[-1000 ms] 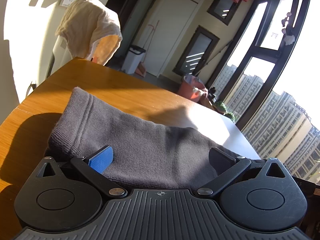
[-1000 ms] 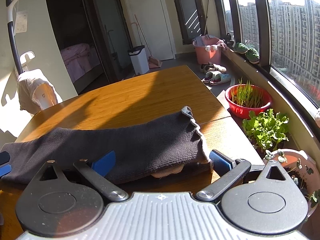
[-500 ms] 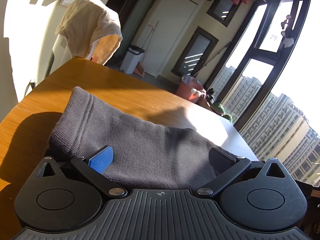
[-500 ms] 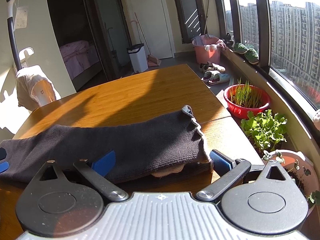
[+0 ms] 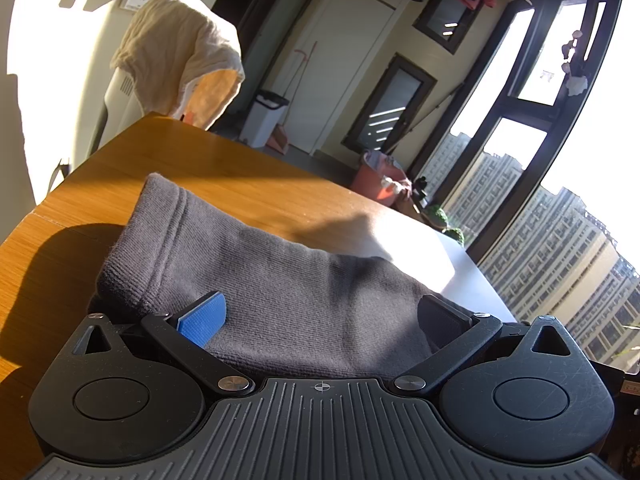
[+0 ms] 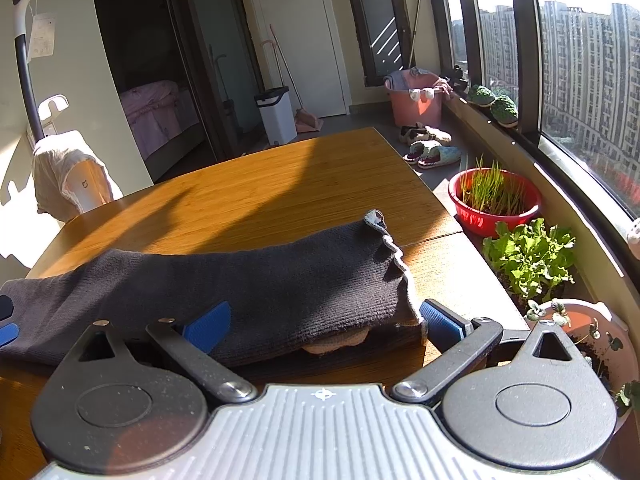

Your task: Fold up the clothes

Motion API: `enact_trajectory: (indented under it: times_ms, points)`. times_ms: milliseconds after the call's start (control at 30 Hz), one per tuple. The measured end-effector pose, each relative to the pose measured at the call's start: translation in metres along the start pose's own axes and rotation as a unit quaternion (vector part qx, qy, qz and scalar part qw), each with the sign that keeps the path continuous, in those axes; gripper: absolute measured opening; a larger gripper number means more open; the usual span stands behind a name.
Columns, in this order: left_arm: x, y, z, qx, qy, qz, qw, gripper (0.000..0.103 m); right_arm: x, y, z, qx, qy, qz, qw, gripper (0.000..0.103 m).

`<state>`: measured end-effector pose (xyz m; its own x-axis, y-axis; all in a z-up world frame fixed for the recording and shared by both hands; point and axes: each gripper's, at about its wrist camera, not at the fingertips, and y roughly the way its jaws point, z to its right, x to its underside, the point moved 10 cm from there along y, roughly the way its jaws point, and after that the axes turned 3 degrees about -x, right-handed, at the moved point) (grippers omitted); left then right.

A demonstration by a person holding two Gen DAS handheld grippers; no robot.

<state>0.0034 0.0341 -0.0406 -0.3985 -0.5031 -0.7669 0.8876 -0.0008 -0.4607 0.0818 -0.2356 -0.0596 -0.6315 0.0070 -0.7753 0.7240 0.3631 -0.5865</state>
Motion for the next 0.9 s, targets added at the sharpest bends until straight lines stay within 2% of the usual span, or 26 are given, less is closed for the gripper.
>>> enact_trajectory:
  times_ms: [900]
  points:
    - [0.0016,-0.0002,0.0023,-0.001,0.002,-0.001,1.0000,0.103,0.0007,0.0010,0.0003,0.003,-0.004,-0.004,1.000,0.102]
